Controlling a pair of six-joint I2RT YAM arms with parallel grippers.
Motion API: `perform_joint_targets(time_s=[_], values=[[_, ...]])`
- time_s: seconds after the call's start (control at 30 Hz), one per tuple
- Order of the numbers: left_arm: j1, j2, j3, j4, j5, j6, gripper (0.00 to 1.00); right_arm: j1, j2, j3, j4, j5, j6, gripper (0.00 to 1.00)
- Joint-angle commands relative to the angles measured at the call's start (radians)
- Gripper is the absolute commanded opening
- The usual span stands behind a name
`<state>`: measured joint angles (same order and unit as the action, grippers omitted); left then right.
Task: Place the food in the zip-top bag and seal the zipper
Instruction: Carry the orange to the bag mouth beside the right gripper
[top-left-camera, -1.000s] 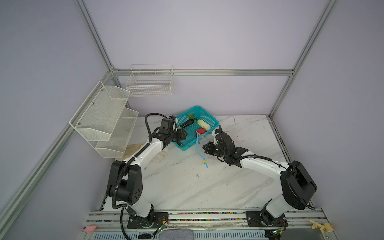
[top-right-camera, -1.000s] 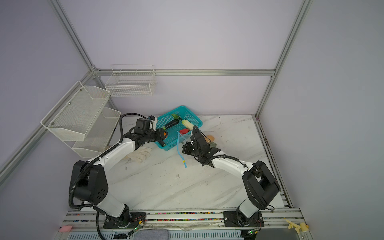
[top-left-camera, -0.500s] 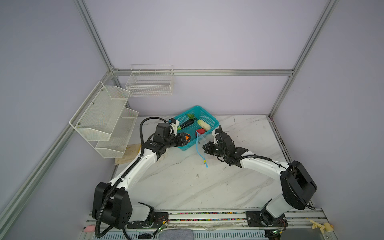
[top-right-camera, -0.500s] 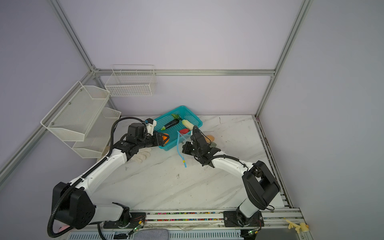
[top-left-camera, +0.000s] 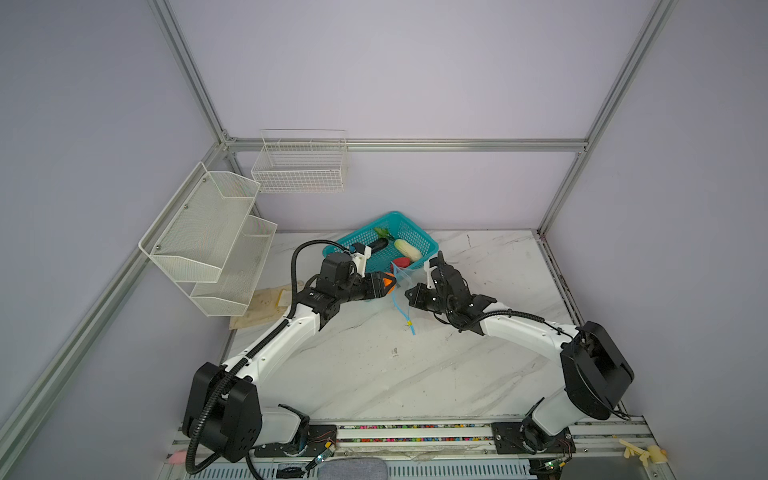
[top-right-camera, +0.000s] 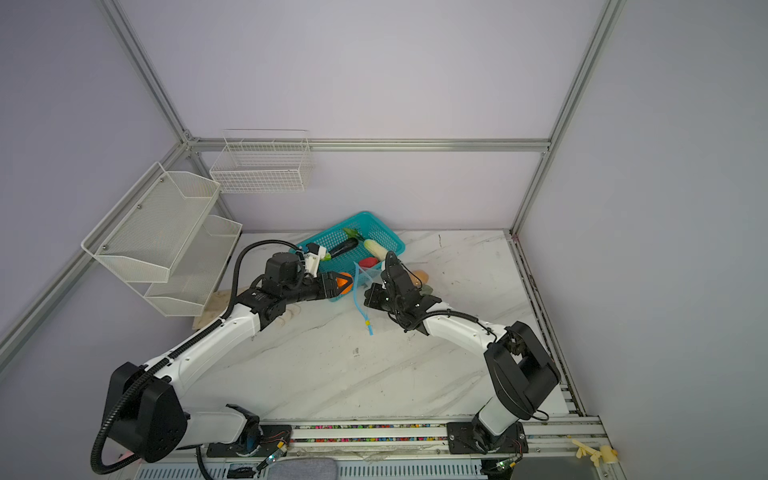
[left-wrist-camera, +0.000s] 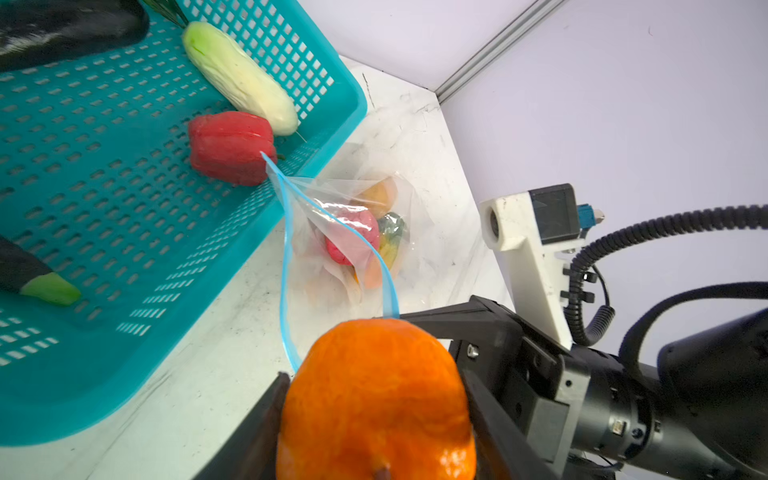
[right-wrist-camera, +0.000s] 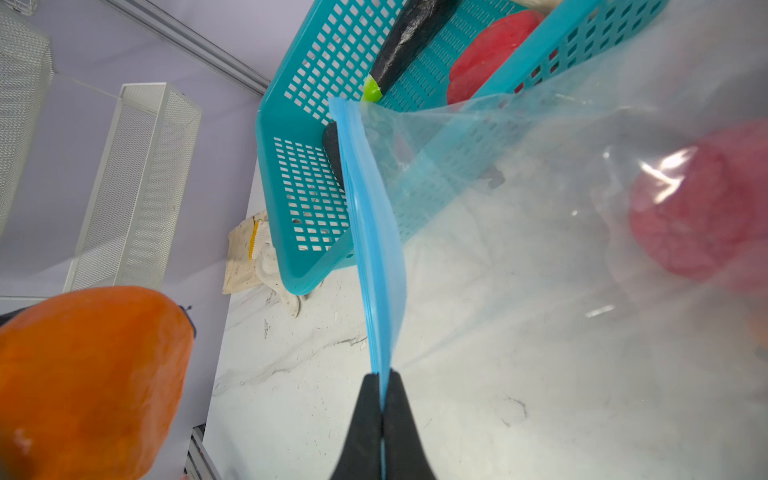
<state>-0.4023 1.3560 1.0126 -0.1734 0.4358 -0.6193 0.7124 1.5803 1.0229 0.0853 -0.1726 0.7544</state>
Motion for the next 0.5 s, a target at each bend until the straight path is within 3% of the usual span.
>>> perform_joint_targets(time_s=[0.0,0.47], values=[[-0.012,0.018,-0.046,0.1,0.029,-0.037,0.5,-0.004,-0.031,0.035,0.021,-0.008,0.016,0.0],[-0.018,0.128,-0.078,0.207,0.034,-0.075,0.47,-0.004,-0.067,0.02,0.038,-0.021,0.029,0.0]])
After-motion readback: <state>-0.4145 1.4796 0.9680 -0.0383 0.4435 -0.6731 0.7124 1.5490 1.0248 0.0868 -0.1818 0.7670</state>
